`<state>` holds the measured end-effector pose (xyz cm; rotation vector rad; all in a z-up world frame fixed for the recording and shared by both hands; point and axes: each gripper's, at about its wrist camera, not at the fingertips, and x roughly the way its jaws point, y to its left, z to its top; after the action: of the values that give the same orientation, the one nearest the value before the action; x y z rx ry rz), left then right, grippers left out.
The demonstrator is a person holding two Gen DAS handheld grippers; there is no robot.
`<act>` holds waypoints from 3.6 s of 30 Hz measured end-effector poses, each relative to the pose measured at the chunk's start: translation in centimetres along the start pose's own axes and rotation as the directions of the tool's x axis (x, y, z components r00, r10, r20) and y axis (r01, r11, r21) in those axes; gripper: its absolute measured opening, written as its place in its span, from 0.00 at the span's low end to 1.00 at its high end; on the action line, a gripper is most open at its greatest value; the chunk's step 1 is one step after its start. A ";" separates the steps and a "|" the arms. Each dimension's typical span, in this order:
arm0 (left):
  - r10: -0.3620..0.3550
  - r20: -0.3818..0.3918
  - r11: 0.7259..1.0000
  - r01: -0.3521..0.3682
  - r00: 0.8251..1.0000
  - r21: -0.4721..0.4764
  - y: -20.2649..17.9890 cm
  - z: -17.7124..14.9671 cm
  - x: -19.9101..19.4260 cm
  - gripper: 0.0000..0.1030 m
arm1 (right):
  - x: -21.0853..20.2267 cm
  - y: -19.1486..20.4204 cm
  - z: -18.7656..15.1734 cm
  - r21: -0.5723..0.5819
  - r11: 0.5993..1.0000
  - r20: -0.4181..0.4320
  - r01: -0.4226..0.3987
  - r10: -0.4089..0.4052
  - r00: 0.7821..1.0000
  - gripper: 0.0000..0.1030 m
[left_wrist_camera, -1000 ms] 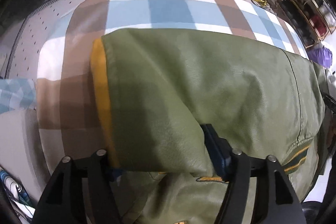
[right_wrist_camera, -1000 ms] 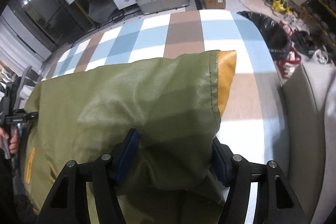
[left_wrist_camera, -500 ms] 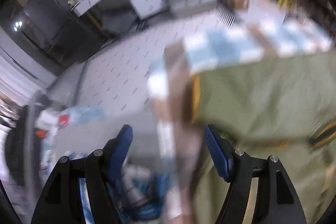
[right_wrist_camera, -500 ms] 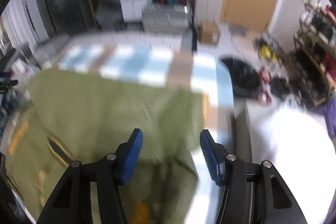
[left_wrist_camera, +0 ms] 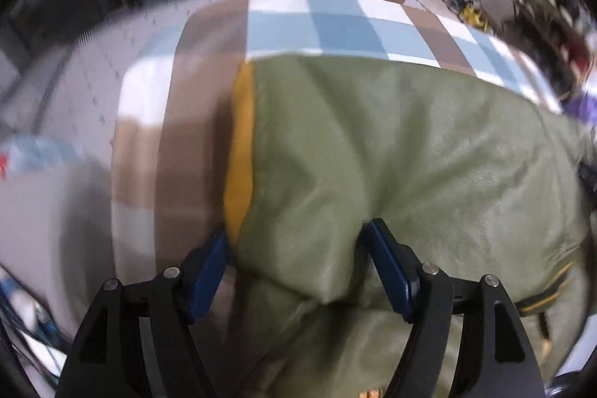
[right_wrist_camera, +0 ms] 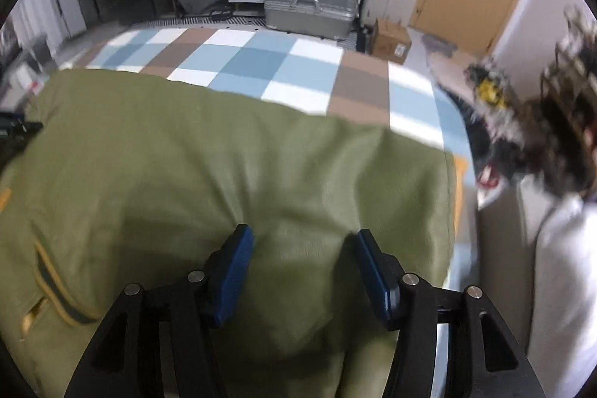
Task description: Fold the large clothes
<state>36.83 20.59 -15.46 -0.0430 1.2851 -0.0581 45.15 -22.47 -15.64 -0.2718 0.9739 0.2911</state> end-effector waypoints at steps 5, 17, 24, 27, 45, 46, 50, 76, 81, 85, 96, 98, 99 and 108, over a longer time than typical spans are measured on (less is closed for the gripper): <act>0.179 0.083 0.972 -0.189 0.980 0.139 -3.3 -2.8 -4.8 0.68 | -3.2 -0.1 -1.7 0.026 1.000 -0.025 0.016 -0.015 1.000 0.54; -0.086 0.216 0.976 0.039 0.973 0.215 -7.8 -16.0 -14.2 0.68 | -16.8 10.2 -12.8 -0.063 0.954 0.230 -0.294 0.300 0.926 0.60; -0.039 0.280 0.982 -0.015 0.959 0.188 -8.5 -23.8 -17.0 0.69 | -19.6 16.1 -19.9 -0.098 0.921 0.238 -0.377 0.390 0.890 0.78; -0.029 0.282 0.987 -0.018 0.959 0.162 -7.4 -26.1 -17.2 0.69 | -19.4 18.9 -22.2 -0.137 0.887 0.208 -0.442 0.462 0.862 0.79; 0.062 0.178 0.998 -0.064 0.982 0.004 -1.7 -31.5 -12.7 0.69 | -8.8 26.6 -17.8 0.158 0.671 0.066 -0.725 0.725 0.685 0.33; 0.063 0.180 0.998 -0.065 0.982 0.005 -1.8 -31.7 -12.7 0.69 | -9.0 26.6 -17.8 0.145 0.681 0.074 -0.718 0.716 0.694 0.34; 0.073 0.179 0.994 -0.085 0.981 0.062 -2.7 -32.0 -12.0 0.69 | -11.1 25.2 -18.8 0.119 0.676 0.162 -0.728 0.710 0.686 0.40; 0.151 0.219 0.976 -0.180 0.964 0.120 -4.6 -30.8 -11.6 0.69 | -17.7 5.7 -28.5 0.425 0.905 0.249 -0.008 -0.108 0.963 1.00; 0.131 0.210 0.983 -0.154 0.969 0.099 -4.2 -30.6 -11.5 0.69 | -17.2 4.9 -29.5 0.381 0.924 0.209 0.032 -0.120 0.971 1.00; 0.119 0.206 0.986 -0.139 0.971 0.088 -4.0 -30.5 -11.5 0.69 | -17.4 4.7 -29.4 0.374 0.927 0.215 0.033 -0.121 0.969 1.00; 0.106 0.218 0.989 -0.126 0.970 0.079 -3.8 -30.9 -11.6 0.69 | -17.4 5.0 -29.0 0.296 0.954 0.254 -0.051 -0.027 0.967 1.00; 0.102 0.216 0.990 -0.121 0.971 0.075 -3.7 -30.8 -11.6 0.69 | -16.9 4.6 -29.0 0.323 0.941 0.245 -0.103 0.022 0.969 1.00; 0.101 0.217 0.990 -0.120 0.971 0.075 -3.7 -30.8 -11.6 0.69 | -16.7 4.5 -29.0 0.328 0.937 0.242 -0.117 0.036 0.970 1.00; 0.080 0.211 0.994 -0.095 0.974 0.062 -3.3 -30.9 -11.7 0.69 | -16.1 4.2 -28.8 0.311 0.917 0.267 -0.249 0.167 0.949 1.00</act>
<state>3.86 18.06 -12.77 0.0680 1.0732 -0.0231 13.00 -30.71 -17.92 0.1857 0.8013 0.3358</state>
